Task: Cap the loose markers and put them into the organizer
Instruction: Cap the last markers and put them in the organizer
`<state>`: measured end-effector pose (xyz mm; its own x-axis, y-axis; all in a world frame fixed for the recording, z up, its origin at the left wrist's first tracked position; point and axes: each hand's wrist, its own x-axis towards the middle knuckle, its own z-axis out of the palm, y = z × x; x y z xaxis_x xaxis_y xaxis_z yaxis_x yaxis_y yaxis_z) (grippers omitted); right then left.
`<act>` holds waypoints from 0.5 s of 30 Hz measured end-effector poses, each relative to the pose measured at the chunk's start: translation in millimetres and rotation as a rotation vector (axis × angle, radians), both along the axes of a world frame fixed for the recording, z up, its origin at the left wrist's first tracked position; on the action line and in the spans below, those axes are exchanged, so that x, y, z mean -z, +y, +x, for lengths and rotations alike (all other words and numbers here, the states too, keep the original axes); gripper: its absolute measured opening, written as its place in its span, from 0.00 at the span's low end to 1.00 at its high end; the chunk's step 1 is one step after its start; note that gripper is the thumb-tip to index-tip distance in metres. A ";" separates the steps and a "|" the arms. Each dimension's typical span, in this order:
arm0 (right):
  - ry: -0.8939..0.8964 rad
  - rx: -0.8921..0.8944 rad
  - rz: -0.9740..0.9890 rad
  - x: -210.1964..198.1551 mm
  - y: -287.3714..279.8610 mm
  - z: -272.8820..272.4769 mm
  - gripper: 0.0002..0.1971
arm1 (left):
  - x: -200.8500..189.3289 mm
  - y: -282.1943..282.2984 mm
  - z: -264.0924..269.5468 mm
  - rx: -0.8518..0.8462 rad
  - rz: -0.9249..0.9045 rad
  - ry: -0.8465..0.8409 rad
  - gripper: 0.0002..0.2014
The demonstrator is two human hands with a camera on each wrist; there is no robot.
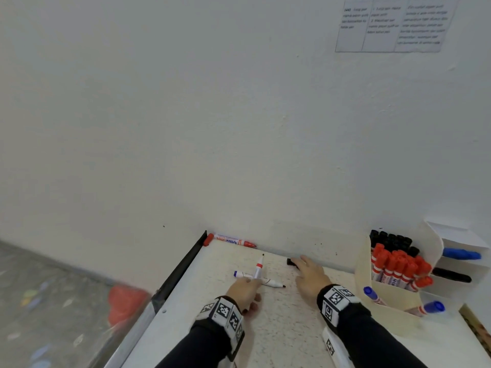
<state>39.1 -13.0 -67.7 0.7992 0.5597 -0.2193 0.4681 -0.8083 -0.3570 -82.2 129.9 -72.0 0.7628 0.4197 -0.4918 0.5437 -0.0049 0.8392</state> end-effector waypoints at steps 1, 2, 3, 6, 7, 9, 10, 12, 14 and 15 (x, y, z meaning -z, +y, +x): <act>0.020 -0.010 -0.003 3.2 -0.1 4.5 0.27 | 3.7 -2.0 4.8 0.012 0.013 -0.028 0.10; 0.038 -0.010 -0.024 6.1 -0.9 8.5 0.27 | 6.9 -3.7 9.6 0.024 0.050 -0.054 0.10; 0.041 0.009 -0.062 8.6 -1.8 11.8 0.26 | 9.4 -4.5 13.2 0.036 0.108 -0.073 0.09; -0.052 0.129 -0.162 10.8 -4.1 20.4 0.24 | 15.8 -2.6 20.6 0.039 0.299 -0.099 0.12; -0.088 0.148 -0.158 10.3 -3.7 22.8 0.25 | 16.5 -2.0 21.9 0.036 0.356 -0.111 0.13; -0.122 0.100 -0.101 10.1 -2.2 26.1 0.28 | 17.9 -1.0 24.2 0.035 0.422 -0.147 0.12; -0.120 0.040 -0.079 9.8 0.0 26.5 0.30 | 18.3 -0.8 25.4 0.048 0.427 -0.166 0.10; -0.110 -0.056 -0.104 10.5 5.3 26.7 0.30 | 17.7 -1.1 26.2 0.061 0.412 -0.191 0.12; -0.157 -0.056 -0.128 13.4 9.5 25.7 0.28 | 19.2 -1.9 25.9 0.054 0.393 -0.199 0.16; -0.177 -0.033 -0.109 14.1 10.6 25.2 0.26 | 20.3 -3.0 25.6 0.040 0.385 -0.206 0.17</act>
